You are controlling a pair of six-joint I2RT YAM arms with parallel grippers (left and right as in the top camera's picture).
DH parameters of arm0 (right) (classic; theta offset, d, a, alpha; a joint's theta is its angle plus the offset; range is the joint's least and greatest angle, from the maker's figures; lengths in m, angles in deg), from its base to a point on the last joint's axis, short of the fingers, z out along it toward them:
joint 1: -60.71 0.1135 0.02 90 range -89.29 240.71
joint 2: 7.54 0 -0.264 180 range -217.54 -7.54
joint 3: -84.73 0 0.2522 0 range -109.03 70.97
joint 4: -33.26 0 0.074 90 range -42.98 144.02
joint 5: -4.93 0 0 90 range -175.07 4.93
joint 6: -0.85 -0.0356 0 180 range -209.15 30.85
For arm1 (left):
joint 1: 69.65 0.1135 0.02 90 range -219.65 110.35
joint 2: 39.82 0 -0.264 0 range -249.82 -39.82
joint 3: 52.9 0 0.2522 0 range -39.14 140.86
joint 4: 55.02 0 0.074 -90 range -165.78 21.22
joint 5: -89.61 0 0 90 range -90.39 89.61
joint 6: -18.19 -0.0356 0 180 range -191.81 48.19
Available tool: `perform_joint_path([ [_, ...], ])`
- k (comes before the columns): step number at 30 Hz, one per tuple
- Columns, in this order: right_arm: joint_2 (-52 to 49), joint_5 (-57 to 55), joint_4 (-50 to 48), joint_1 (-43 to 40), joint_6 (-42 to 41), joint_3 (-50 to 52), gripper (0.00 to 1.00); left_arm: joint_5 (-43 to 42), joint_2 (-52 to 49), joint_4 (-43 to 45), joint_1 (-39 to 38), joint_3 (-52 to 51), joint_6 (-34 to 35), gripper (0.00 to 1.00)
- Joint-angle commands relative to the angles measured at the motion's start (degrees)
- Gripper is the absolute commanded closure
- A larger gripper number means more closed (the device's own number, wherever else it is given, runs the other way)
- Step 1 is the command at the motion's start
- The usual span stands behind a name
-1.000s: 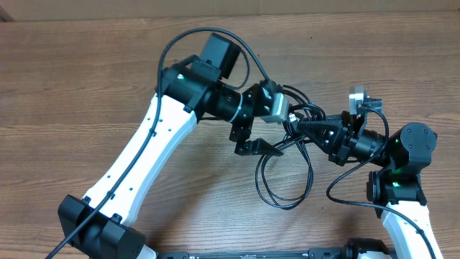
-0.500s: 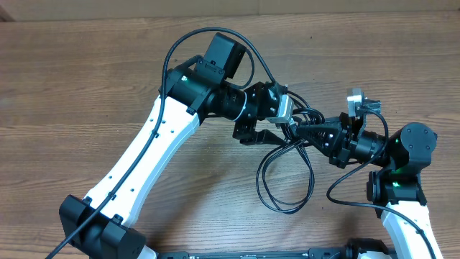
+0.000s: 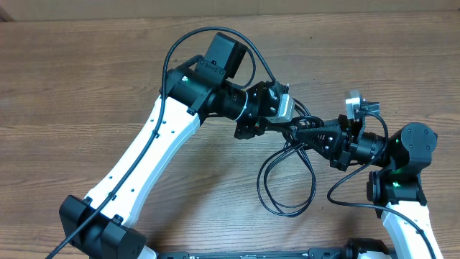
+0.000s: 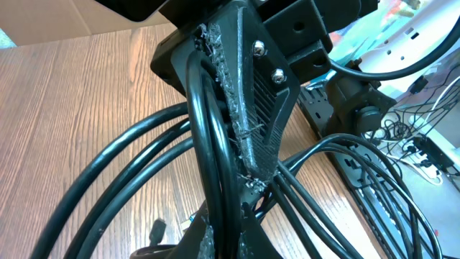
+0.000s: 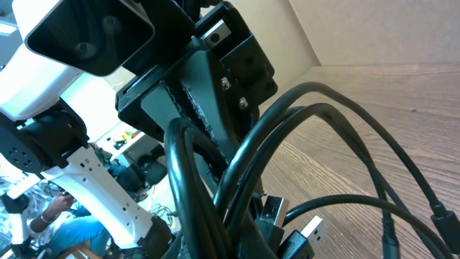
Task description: Untangle cables
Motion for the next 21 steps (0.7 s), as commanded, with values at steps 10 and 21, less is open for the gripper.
perform_joint_path([
  [10,0.3,0.0,0.1,-0.1,0.0,-1.2,0.00,4.7,1.6,0.3,0.8,1.4,6.4,0.96],
  [21,0.3,-13.1,14.9,-0.1,0.0,-1.2,0.00,5.3,1.6,1.6,3.4,1.4,22.0,0.96],
])
